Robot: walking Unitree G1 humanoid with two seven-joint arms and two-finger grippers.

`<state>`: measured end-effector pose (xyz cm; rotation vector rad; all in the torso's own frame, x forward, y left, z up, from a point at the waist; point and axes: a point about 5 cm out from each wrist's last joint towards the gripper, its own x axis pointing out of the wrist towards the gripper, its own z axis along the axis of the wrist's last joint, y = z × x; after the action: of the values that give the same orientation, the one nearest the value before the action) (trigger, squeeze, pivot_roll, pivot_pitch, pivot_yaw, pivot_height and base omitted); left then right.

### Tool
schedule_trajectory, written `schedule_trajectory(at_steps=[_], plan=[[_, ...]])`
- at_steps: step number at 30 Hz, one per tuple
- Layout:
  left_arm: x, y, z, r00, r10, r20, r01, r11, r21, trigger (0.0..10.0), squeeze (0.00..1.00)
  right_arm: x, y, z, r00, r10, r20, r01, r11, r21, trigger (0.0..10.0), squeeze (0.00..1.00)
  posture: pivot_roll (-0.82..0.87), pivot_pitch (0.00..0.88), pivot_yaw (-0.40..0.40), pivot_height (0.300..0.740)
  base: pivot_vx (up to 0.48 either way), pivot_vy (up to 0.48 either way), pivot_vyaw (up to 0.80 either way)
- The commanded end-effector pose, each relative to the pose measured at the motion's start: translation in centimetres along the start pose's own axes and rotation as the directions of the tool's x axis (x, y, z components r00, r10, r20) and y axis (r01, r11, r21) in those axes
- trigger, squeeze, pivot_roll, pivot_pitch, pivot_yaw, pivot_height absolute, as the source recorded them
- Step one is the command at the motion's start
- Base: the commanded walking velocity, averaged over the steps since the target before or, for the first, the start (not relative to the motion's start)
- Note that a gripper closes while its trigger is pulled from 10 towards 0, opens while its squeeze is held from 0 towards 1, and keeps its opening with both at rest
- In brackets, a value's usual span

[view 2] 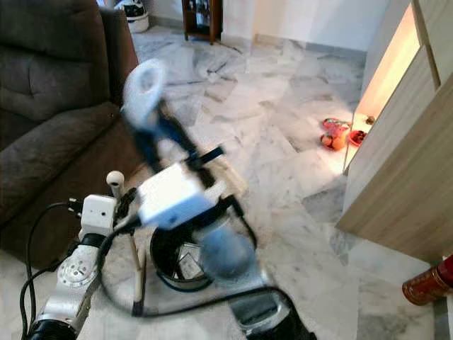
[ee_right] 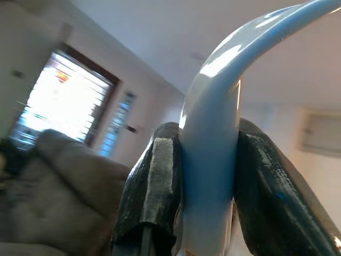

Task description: Sweep floor

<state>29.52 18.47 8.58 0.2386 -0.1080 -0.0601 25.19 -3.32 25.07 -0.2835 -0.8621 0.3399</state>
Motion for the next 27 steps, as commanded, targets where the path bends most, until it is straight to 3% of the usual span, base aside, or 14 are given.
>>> schedule_trajectory(at_steps=[1, 7, 9, 10, 14, 15, 18, 22, 24, 27], plan=[[0.4, 0.1, 1.0, 0.998, -0.008, 0.060, 0.007, 1.000, 0.014, 10.0, 0.00, 0.4, -1.4, -0.3, 0.999, -0.052, 0.002, 0.052, 0.998, -0.040, 10.0, 0.00, 0.00, 0.085, 0.005, 0.740, 0.000, 0.000, 0.00], [0.3, -0.1, 1.0, 0.998, -0.013, 0.059, 0.013, 1.000, 0.010, 10.0, 0.00, -0.4, -4.5, -3.0, 0.984, -0.153, -0.086, 0.140, 0.980, -0.144, 10.0, 0.00, 0.00, 0.078, 0.003, 0.740, 0.000, 0.000, 0.00], [0.3, -0.2, 1.0, 0.998, -0.016, 0.059, 0.016, 1.000, 0.008, 10.0, 0.00, -1.6, -6.5, -4.6, 0.967, -0.208, -0.145, 0.175, 0.961, -0.214, 10.0, 0.00, 0.01, 0.076, 0.004, 0.740, 0.000, 0.000, 0.00], [0.3, -0.2, 1.0, 0.998, -0.016, 0.059, 0.016, 1.000, 0.008, 10.0, 0.00, -1.6, -6.5, -4.6, 0.967, -0.208, -0.145, 0.175, 0.961, -0.214, 10.0, 0.00, 0.01, 0.076, 0.004, 0.740, 0.000, 0.000, 0.00], [0.3, -0.2, 0.9, 0.998, -0.020, 0.058, 0.020, 1.000, 0.005, 10.0, 0.00, -3.4, -9.1, -6.8, 0.922, -0.306, -0.237, 0.248, 0.937, -0.245, 10.0, 0.00, 0.00, 0.070, 0.002, 0.740, 0.000, 0.000, 0.00], [0.3, -0.2, 0.9, 0.998, -0.020, 0.058, 0.020, 1.000, 0.005, 10.0, 0.00, -3.4, -9.1, -6.8, 0.922, -0.306, -0.237, 0.248, 0.937, -0.245, 10.0, 0.00, 0.00, 0.070, 0.002, 0.740, 0.000, 0.000, 0.00], [0.2, -0.4, 1.0, 0.998, -0.036, 0.061, 0.036, 0.999, 0.002, 10.0, 0.00, -6.2, -9.9, -9.6, 0.842, -0.389, -0.374, 0.311, 0.916, -0.252, 10.0, 0.00, 0.00, 0.072, 0.001, 0.740, 0.000, 0.000, 0.00], [0.2, -0.2, 1.2, 0.997, -0.037, 0.069, 0.037, 0.999, 0.002, 10.0, 0.00, -7.5, -10.2, -10.9, 0.804, -0.410, -0.432, 0.333, 0.911, -0.245, 10.0, 0.00, 0.01, 0.075, 0.004, 0.740, 0.000, 0.000, 0.00], [0.2, 0.1, 1.6, 0.996, -0.040, 0.079, 0.040, 0.999, 0.004, 10.0, 0.00, -8.7, -10.5, -12.0, 0.761, -0.430, -0.486, 0.370, 0.903, -0.220, 10.0, 0.00, 0.01, 0.075, 0.004, 0.740, 0.000, 0.000, 0.00], [0.2, 0.1, 1.8, 0.995, -0.056, 0.087, 0.055, 0.998, 0.006, 10.0, 0.00, -9.5, -10.5, -12.8, 0.741, -0.412, -0.530, 0.363, 0.910, -0.199, 10.0, 0.00, 0.02, 0.082, 0.006, 0.740, 0.000, 0.000, 0.00]])
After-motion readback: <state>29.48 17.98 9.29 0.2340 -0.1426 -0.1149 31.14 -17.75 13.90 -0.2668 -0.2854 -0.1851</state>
